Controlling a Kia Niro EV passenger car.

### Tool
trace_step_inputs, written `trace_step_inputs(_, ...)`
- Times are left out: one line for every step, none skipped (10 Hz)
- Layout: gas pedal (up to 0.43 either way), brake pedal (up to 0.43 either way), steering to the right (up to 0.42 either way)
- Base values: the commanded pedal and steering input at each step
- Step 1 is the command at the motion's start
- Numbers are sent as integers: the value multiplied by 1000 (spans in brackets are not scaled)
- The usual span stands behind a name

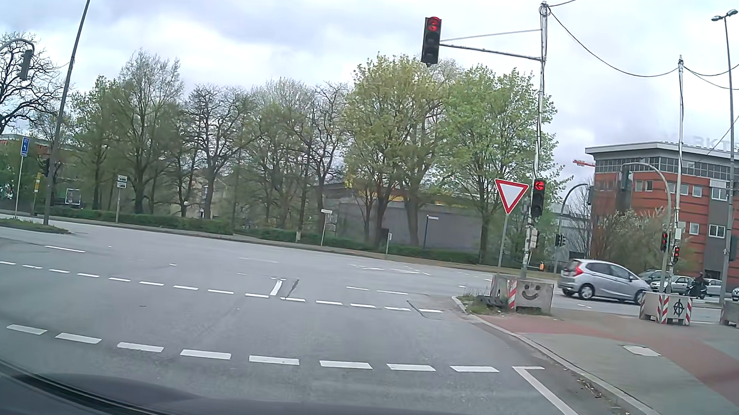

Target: Follow the waypoints while adhering to traffic rules and regulations

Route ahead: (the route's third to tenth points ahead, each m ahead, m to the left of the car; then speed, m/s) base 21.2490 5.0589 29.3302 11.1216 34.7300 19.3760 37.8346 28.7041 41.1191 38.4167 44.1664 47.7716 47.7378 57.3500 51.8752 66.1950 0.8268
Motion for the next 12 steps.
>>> trace_step_inputs(0, 226, -8)
trace_step_inputs(0, 220, -8)
trace_step_inputs(0, 207, -8)
trace_step_inputs(0, 201, -9)
trace_step_inputs(0, 201, -9)
trace_step_inputs(0, 201, -8)
trace_step_inputs(0, 207, -9)
trace_step_inputs(0, 201, -8)
trace_step_inputs(0, 201, -8)
trace_step_inputs(0, 201, -8)
trace_step_inputs(0, 207, -9)
trace_step_inputs(0, 207, -9)
